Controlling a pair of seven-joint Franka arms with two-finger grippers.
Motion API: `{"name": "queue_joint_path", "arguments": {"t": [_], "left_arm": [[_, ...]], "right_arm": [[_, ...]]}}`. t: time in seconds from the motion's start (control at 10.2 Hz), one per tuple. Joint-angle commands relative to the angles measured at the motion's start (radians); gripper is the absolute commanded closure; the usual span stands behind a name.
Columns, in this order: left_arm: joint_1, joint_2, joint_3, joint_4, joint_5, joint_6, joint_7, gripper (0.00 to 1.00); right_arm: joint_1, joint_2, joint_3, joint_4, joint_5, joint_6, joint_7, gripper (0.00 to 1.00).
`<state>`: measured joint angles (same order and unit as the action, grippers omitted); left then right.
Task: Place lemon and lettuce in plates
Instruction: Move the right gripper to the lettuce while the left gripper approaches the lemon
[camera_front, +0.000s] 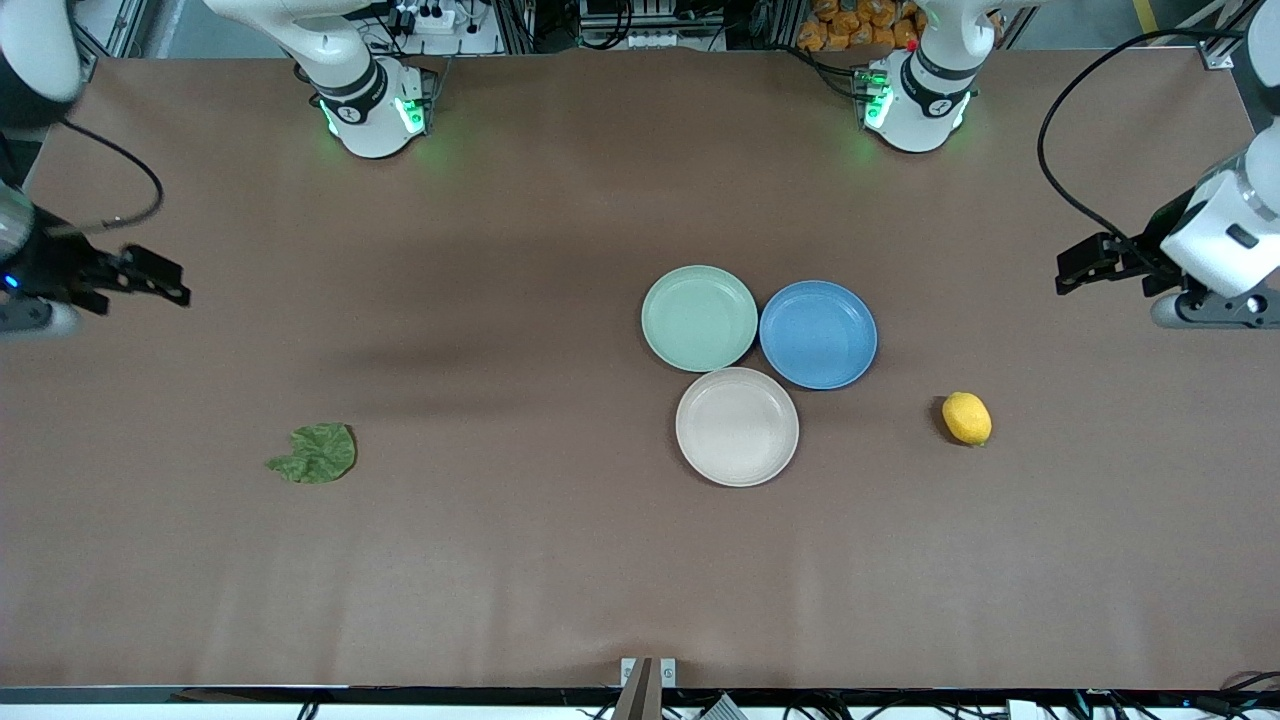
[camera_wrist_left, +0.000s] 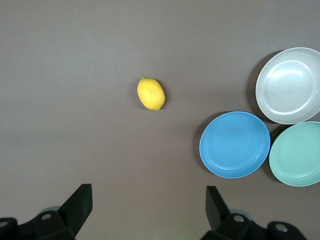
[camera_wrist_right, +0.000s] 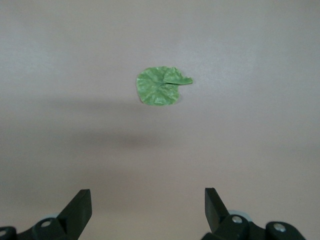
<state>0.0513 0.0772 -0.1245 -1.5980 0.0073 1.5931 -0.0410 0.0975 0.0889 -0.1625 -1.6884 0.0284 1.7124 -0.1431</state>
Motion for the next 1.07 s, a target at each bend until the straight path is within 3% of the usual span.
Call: {"name": "queue_joint_path", "arguments": {"t": [0.0,0.2,0.49,0.68,0.98], "left_arm": [[-0.007,0.087,0.002,0.085,0.046,-0.005,0.018,0.00],[-0.031,0.145,-0.009,0.084,0.166,-0.002,-0.014,0.00],[0.005,0.194,-0.009,0.024,0.102,0.097,-0.039,0.00],[0.045,0.196,-0.009,-0.067,0.019,0.201,-0.039,0.00],[0.044,0.202,-0.009,-0.227,0.008,0.381,-0.095,0.00]], "right_arm": [[-0.027,0.122,0.005,0.009,0.013,0.087,0.010,0.00],[-0.027,0.243,0.005,-0.007,0.013,0.229,0.011,0.00],[-0.025,0.397,0.006,-0.102,0.051,0.571,0.014,0.00],[-0.025,0.477,0.008,-0.108,0.116,0.673,0.010,0.00],[-0.032,0.560,0.017,-0.106,0.158,0.785,-0.004,0.00]]}}
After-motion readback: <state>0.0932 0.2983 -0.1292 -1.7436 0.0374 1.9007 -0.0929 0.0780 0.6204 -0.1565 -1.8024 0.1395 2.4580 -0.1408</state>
